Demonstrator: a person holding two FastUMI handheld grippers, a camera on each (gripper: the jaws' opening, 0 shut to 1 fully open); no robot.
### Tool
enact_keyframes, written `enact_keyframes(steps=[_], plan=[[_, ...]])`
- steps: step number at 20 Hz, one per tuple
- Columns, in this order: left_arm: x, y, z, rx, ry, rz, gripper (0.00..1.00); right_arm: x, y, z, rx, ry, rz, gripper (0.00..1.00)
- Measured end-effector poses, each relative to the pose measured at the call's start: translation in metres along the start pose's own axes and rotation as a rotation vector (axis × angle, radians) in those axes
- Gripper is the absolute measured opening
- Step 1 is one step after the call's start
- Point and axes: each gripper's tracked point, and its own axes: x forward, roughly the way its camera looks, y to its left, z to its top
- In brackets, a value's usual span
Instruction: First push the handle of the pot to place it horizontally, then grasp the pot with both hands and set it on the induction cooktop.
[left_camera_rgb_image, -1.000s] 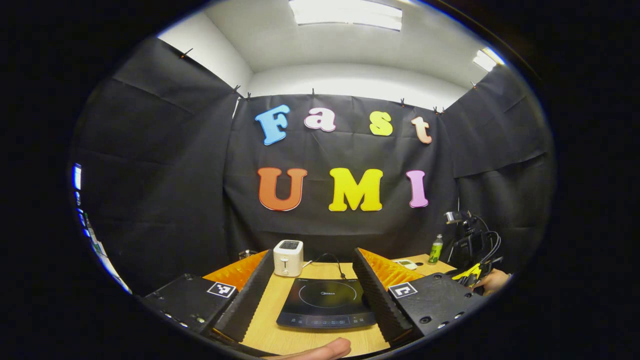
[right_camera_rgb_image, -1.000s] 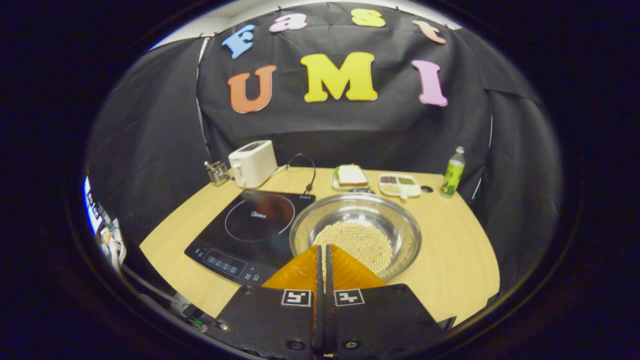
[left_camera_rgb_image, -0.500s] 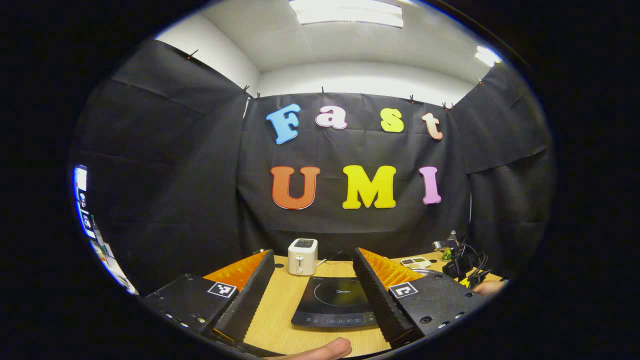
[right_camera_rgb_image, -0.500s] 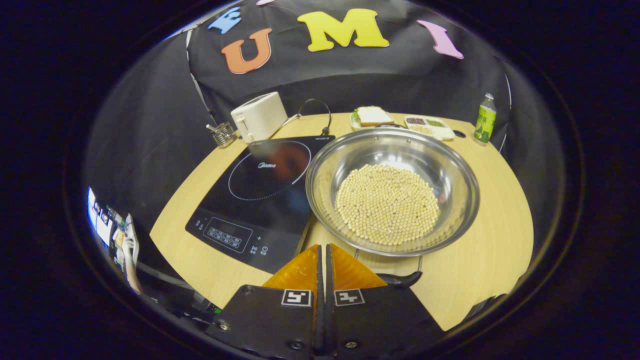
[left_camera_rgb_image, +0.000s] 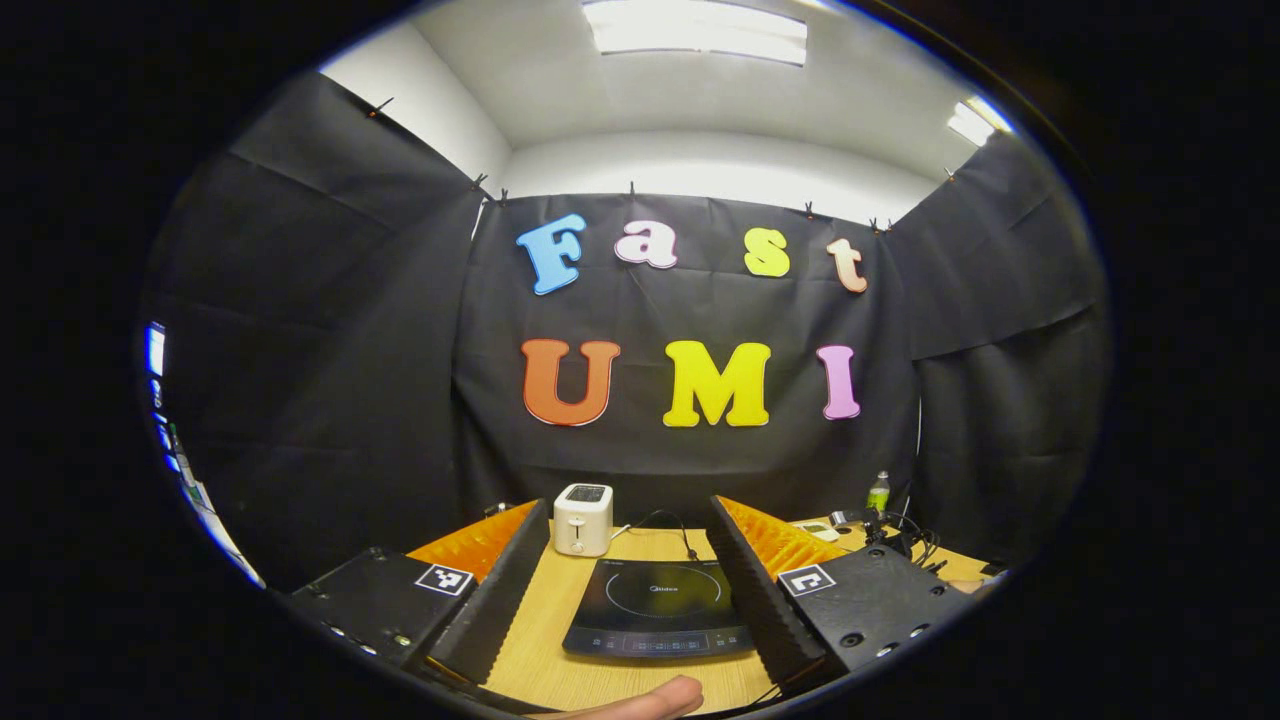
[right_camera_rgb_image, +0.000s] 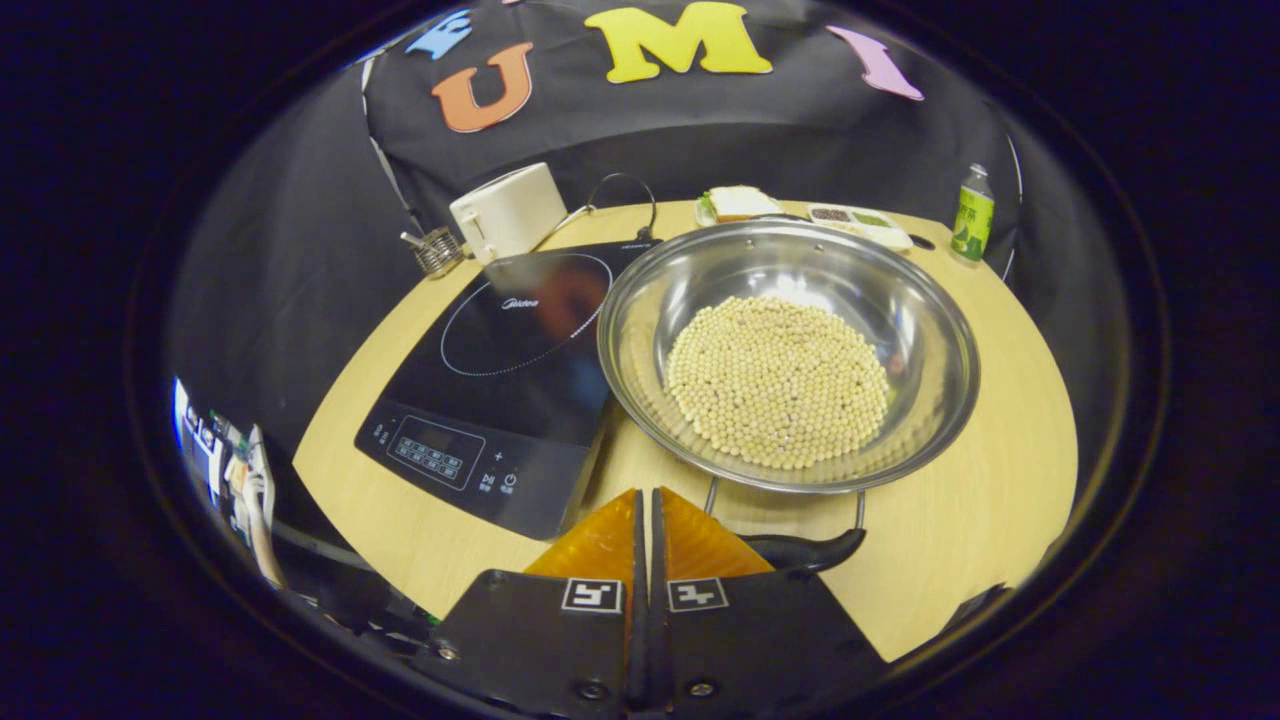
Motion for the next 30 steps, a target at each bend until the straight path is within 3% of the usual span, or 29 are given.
enact_keyframes(steps=[16,24,25,27,29,30], plan=[[-0.014,-0.019,0.017,-0.024,-0.039,-0.014,0.95,-0.01,-0.044,-0.01,-0.014,0.016,0.001,0.01],[-0.015,-0.035,0.017,0.001,-0.04,-0.034,0.95,-0.018,-0.087,-0.004,-0.031,-0.027,-0.052,0.0],[-0.013,-0.036,0.017,0.005,-0.036,-0.037,0.95,-0.018,-0.093,-0.004,-0.014,-0.032,-0.04,0.04],[-0.01,-0.038,0.014,0.012,-0.027,-0.036,0.95,-0.021,-0.108,0.0,0.024,-0.043,-0.029,0.0],[-0.01,-0.042,0.015,0.003,-0.026,-0.039,0.95,-0.023,-0.129,0.007,0.031,-0.064,-0.05,0.04],[-0.011,-0.045,0.014,-0.004,-0.023,-0.044,0.95,-0.024,-0.14,0.01,0.03,-0.081,-0.064,0.01]])
